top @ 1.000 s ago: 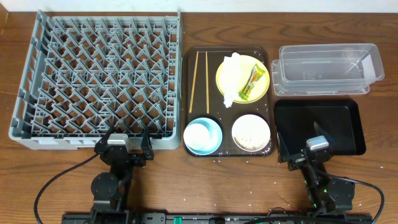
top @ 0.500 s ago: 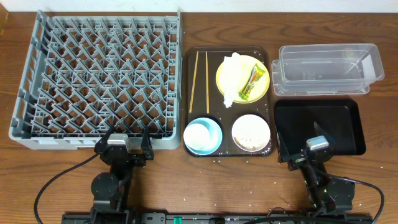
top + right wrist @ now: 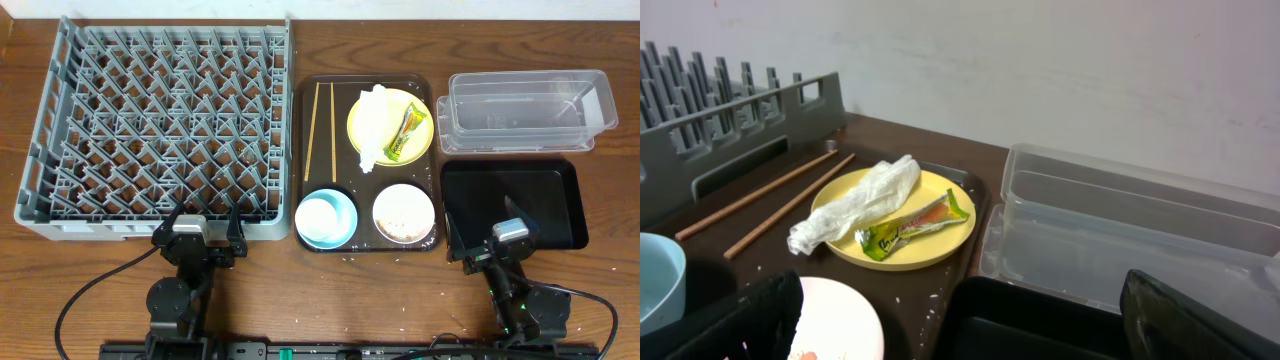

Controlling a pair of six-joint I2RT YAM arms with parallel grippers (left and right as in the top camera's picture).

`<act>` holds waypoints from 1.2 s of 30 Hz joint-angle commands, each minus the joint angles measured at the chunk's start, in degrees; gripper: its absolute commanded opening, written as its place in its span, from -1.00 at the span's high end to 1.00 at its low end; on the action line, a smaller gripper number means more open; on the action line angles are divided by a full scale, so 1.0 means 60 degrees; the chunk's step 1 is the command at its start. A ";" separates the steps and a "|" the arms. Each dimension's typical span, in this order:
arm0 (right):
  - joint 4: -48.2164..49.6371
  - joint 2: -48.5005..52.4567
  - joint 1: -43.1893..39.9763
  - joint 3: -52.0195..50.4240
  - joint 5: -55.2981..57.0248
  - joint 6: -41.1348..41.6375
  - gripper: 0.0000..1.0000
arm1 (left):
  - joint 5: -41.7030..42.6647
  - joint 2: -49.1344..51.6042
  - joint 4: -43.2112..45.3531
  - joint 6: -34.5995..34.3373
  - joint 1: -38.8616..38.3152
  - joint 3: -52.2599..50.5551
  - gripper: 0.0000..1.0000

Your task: Sort waste into correct bins and load items into the dishwasher

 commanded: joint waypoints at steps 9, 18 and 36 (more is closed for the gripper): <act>-0.0047 -0.0022 -0.0098 -0.0011 0.0055 -0.0127 -0.99 | 0.0127 -0.0015 -0.0335 0.0022 0.0033 -0.0149 -0.92; 0.0248 -0.0022 -0.0098 -0.0011 -0.0226 -0.0062 -0.99 | 0.0131 -0.0015 -0.0331 0.0022 0.0033 -0.0149 -0.92; 0.1661 0.0769 -0.0098 0.0969 -0.1661 0.2124 -0.98 | 0.2200 0.0080 0.2616 -0.1858 0.0033 0.0805 -0.93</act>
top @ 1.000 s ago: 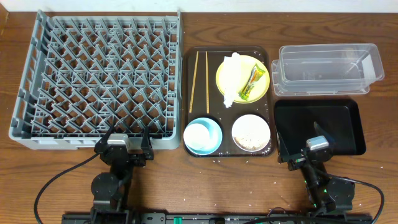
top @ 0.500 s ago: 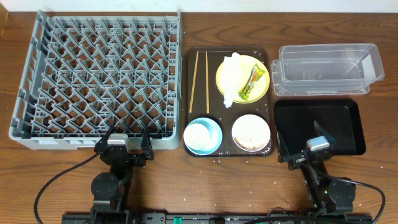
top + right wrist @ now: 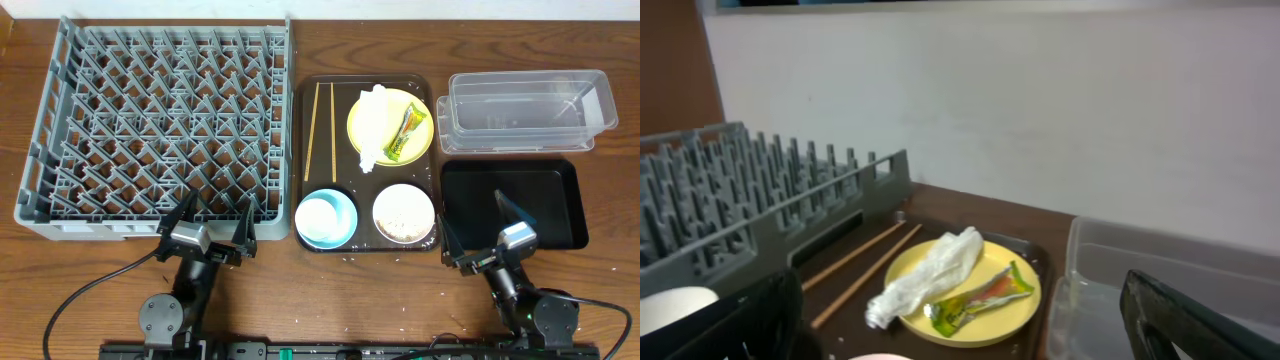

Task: Sort waste into correct bins and load items into the dishwasher
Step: 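Move right gripper over yellow plate and grasp white tissue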

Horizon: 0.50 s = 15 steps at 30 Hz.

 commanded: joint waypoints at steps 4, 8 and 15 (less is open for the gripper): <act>0.0033 0.1974 -0.0098 0.2040 -0.0262 0.0637 -0.99 | 0.0226 0.0736 -0.0554 -0.1086 0.0029 0.1923 -0.92; -0.0084 0.4215 -0.0098 0.3814 -0.1064 0.0634 -0.98 | 0.0444 0.2014 -0.1654 -0.1075 0.0033 0.3333 -0.92; -0.2441 0.8626 -0.0091 0.7581 -0.2419 0.0623 -0.99 | 0.2149 0.5093 -0.2903 -0.1082 0.0033 0.5621 -0.92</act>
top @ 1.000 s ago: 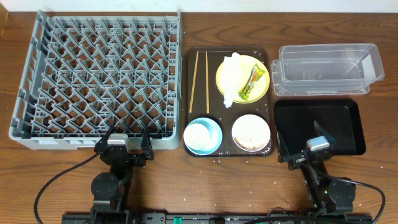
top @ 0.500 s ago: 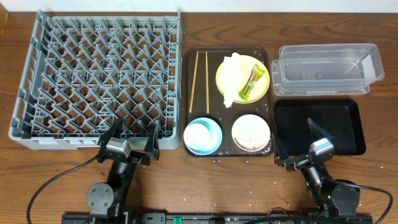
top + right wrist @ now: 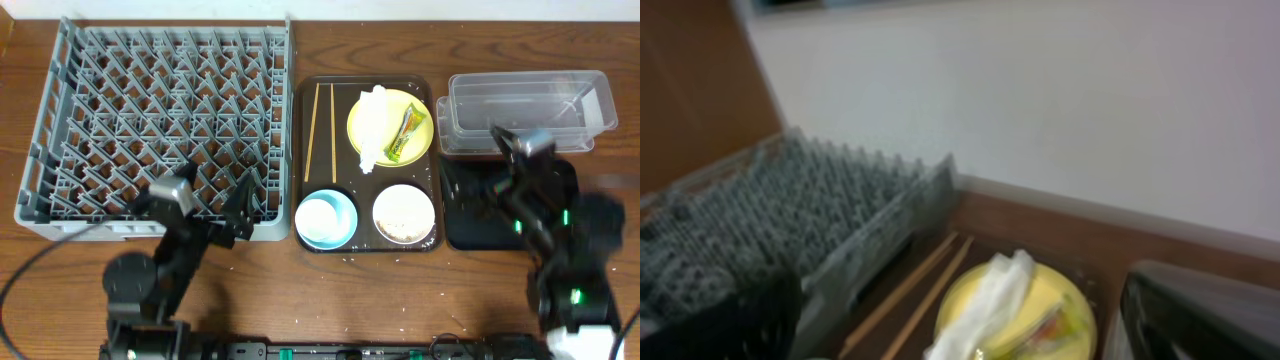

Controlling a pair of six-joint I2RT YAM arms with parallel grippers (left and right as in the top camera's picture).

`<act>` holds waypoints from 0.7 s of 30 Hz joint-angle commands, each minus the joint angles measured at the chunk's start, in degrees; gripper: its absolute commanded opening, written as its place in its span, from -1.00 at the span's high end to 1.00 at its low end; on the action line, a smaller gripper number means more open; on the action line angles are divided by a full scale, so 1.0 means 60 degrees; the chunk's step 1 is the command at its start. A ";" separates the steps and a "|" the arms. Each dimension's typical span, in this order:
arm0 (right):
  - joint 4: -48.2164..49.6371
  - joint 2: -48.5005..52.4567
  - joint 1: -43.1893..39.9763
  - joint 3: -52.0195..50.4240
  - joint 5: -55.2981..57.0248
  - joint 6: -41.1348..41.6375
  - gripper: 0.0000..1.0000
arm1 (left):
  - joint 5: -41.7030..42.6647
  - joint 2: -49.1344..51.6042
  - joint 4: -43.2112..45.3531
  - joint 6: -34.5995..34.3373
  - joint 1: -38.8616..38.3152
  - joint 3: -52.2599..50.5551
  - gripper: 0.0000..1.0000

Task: Sort waste into correct bins and load items into the dishwasher
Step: 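Move right gripper over yellow plate and grasp white tissue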

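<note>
A brown tray (image 3: 304, 150) holds a yellow plate (image 3: 418, 108) with a white crumpled napkin (image 3: 372, 120) and a green wrapper (image 3: 405, 135). It also holds a pair of chopsticks (image 3: 320, 130), a blue bowl (image 3: 326, 218) and a white bowl (image 3: 404, 212). The grey dish rack (image 3: 150, 120) lies to the left. My right gripper (image 3: 505, 150) hangs open above the black bin (image 3: 572, 205), blurred. In the right wrist view its gripper (image 3: 975, 330) faces the napkin (image 3: 990, 305), the plate (image 3: 1075, 295) and the chopsticks (image 3: 920, 290). My left gripper (image 3: 205, 200) is open over the rack's near edge.
A clear plastic bin (image 3: 525, 100) stands at the back right behind the black bin. The rack (image 3: 790, 210) fills the left of the right wrist view, with a white wall behind. Cables trail along the table's front edge.
Both arms have risen from the front edge. My right gripper now hangs over the black bin, nearer the yellow plate. My left gripper is now over the rack's near edge. Both stay open.
Both grippers first sat low and open at the table's front edge. Then they were tilted up a little in the same place. Now both are lifted and further in over the table. No object on the tray has moved.
</note>
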 commanded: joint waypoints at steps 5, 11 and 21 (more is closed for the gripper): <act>-0.2677 0.3829 -0.0011 0.3282 -0.1290 -0.0506 -0.98 | 0.2645 0.2626 -0.0124 -0.0076 0.0029 0.1435 -0.92; -0.2845 0.4688 -0.0011 0.3716 -0.1963 -0.0415 -0.99 | 0.3355 0.3053 0.0393 -0.0073 0.0029 0.1435 -0.92; -0.2743 0.4685 -0.0007 0.3716 -0.2659 0.0911 -0.99 | 0.3362 0.3060 0.0164 -0.0076 0.0026 0.1432 -0.92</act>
